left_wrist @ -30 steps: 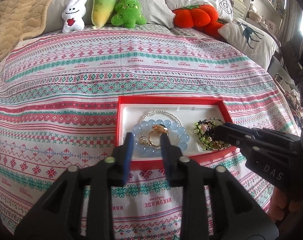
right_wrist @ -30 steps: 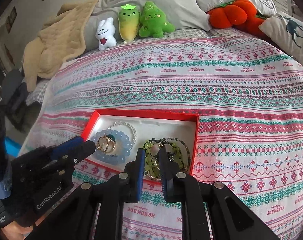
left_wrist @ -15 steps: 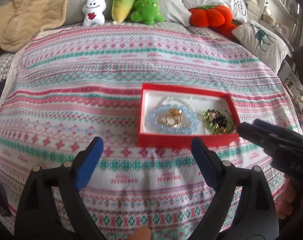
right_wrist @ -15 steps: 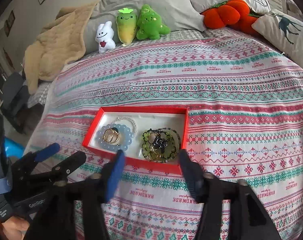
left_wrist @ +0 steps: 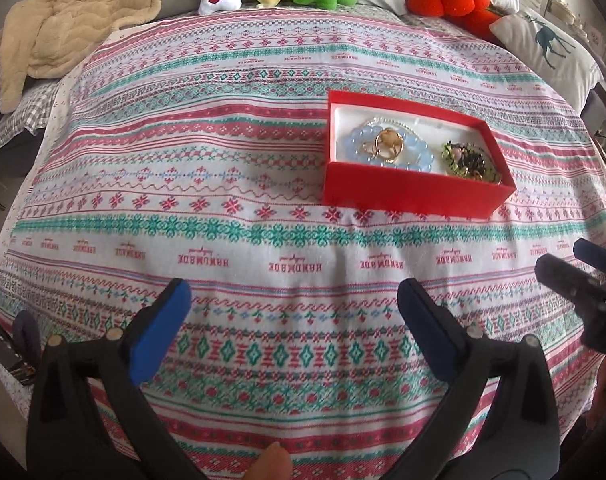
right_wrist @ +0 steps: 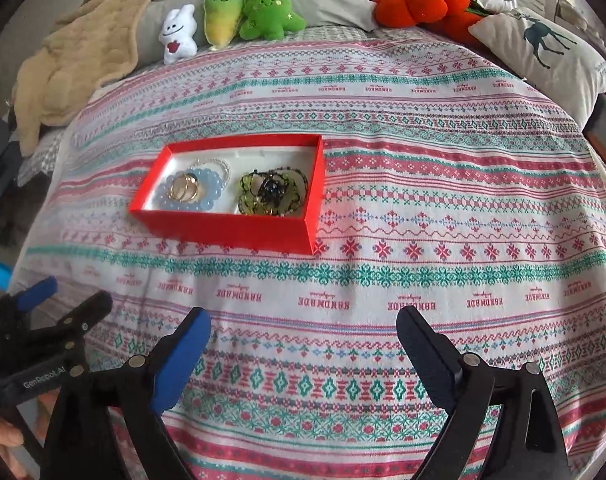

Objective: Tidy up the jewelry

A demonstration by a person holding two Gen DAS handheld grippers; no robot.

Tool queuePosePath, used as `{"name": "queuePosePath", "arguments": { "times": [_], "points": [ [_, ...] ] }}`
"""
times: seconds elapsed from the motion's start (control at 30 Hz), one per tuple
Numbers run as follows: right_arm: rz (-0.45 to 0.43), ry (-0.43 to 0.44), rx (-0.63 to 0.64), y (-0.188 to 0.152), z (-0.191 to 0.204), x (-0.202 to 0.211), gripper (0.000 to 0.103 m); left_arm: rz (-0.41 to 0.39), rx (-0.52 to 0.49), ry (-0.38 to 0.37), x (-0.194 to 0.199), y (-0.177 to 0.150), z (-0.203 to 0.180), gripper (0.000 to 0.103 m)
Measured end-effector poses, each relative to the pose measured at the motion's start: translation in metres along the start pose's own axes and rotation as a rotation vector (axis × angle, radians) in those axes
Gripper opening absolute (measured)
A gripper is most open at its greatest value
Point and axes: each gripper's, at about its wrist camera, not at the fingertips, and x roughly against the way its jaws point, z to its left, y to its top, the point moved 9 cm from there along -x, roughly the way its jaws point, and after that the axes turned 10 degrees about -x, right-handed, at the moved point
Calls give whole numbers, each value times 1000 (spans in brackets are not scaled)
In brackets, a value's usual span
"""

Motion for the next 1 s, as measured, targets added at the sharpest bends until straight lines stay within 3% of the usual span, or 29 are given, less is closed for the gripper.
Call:
{"name": "queuePosePath", "arguments": {
  "times": [1.0],
  "points": [
    [26, -7, 15, -5, 10, -8, 95, 17, -14, 4, -4, -6, -6, 102]
  ]
}}
